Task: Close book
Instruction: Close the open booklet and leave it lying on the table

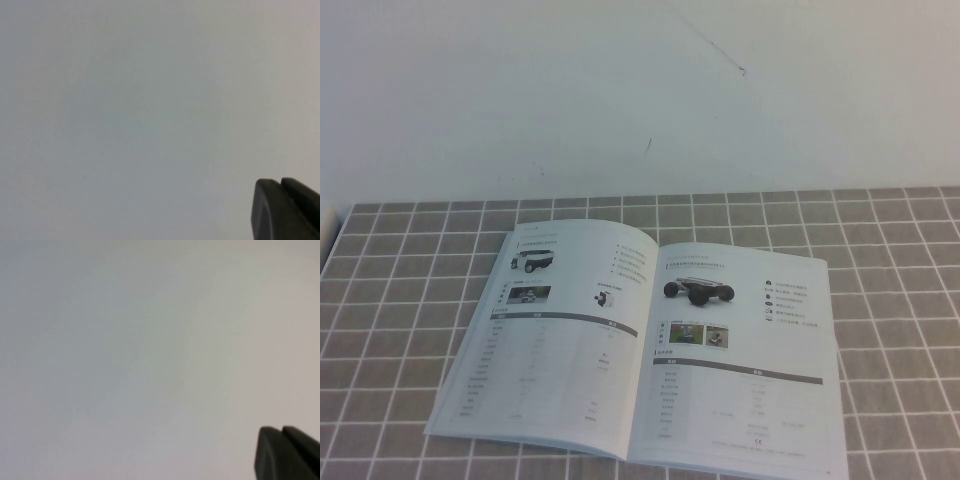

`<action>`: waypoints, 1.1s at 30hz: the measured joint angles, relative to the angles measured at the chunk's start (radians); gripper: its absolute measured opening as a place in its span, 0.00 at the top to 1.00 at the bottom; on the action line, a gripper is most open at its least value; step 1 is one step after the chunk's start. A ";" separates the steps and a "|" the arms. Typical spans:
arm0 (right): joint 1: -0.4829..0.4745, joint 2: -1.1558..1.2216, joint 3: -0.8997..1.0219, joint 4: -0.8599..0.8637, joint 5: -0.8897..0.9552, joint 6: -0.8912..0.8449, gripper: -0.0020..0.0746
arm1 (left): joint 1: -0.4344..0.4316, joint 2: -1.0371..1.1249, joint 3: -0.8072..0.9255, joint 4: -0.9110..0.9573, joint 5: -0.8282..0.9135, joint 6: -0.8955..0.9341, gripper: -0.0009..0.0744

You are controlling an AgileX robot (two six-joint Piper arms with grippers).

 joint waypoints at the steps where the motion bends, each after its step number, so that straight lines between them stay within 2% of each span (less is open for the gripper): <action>1: 0.000 0.000 -0.046 0.000 0.119 0.014 0.98 | 0.000 0.012 -0.039 0.000 0.059 0.000 0.99; 5: 0.000 0.044 -0.221 0.018 0.490 0.045 0.98 | 0.000 0.100 -0.158 -0.023 0.252 0.000 0.99; 10: 0.002 0.206 -0.283 0.127 0.735 0.027 0.98 | 0.000 0.248 -0.200 -0.090 0.358 0.000 0.99; 13: 0.001 0.362 -0.297 0.266 0.814 -0.096 0.98 | 0.000 0.368 -0.200 -0.171 0.446 0.012 0.99; 16: 0.001 0.532 -0.302 0.442 0.845 -0.309 0.98 | 0.000 0.484 -0.200 -0.270 0.499 0.026 0.99; 21: 0.001 0.860 -0.306 0.775 0.793 -0.721 0.98 | 0.000 0.682 -0.200 -0.348 0.478 0.068 0.99; 24: 0.006 1.070 -0.326 1.024 0.757 -0.945 0.98 | 0.000 0.791 -0.214 -0.407 0.499 0.156 0.99; 27: 0.037 1.242 -0.357 1.203 0.724 -1.121 0.98 | 0.000 0.891 -0.223 -0.532 0.532 0.268 0.99; 33: 0.180 1.547 -0.436 1.294 0.652 -1.226 0.98 | 0.000 1.038 -0.229 -0.788 0.533 0.518 0.99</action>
